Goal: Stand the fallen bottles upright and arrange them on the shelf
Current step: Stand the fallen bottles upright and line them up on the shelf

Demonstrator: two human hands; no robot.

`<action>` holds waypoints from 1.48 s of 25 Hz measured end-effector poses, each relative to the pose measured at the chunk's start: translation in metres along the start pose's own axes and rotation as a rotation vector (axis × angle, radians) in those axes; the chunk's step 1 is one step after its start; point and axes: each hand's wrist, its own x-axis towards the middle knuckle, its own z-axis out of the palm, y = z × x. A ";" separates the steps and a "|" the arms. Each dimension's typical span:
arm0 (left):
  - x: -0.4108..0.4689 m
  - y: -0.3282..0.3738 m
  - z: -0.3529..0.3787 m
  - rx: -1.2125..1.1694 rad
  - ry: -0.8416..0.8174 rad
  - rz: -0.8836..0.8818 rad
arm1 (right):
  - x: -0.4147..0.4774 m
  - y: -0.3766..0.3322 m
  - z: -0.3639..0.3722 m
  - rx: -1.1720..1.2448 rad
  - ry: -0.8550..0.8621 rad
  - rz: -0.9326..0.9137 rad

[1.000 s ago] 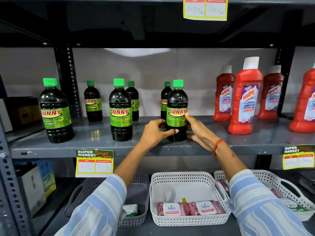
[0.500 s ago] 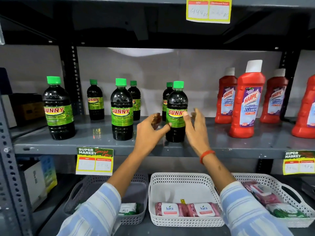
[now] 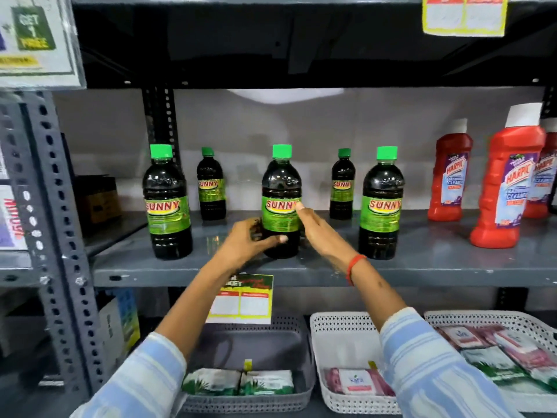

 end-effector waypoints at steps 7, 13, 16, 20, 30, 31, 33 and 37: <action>-0.006 -0.004 0.007 0.050 0.129 0.067 | -0.005 0.004 0.002 0.114 0.003 -0.018; -0.010 0.002 0.008 0.120 0.169 0.038 | -0.011 0.005 0.001 0.121 -0.070 -0.001; -0.020 0.010 0.006 0.146 0.153 0.068 | -0.017 0.002 0.006 -0.017 0.080 -0.053; -0.051 0.008 -0.021 0.207 0.571 0.348 | -0.037 -0.018 0.039 -0.253 0.758 -0.547; -0.062 -0.048 -0.116 0.515 0.541 -0.124 | 0.034 -0.065 0.164 0.011 -0.174 -0.075; -0.062 -0.047 -0.118 0.505 0.537 -0.116 | 0.038 -0.064 0.168 0.040 -0.194 -0.074; -0.063 -0.045 -0.121 0.484 0.541 -0.091 | 0.039 -0.062 0.172 0.080 -0.204 -0.096; -0.066 -0.044 -0.131 0.509 0.496 -0.072 | 0.034 -0.063 0.177 0.021 -0.201 -0.134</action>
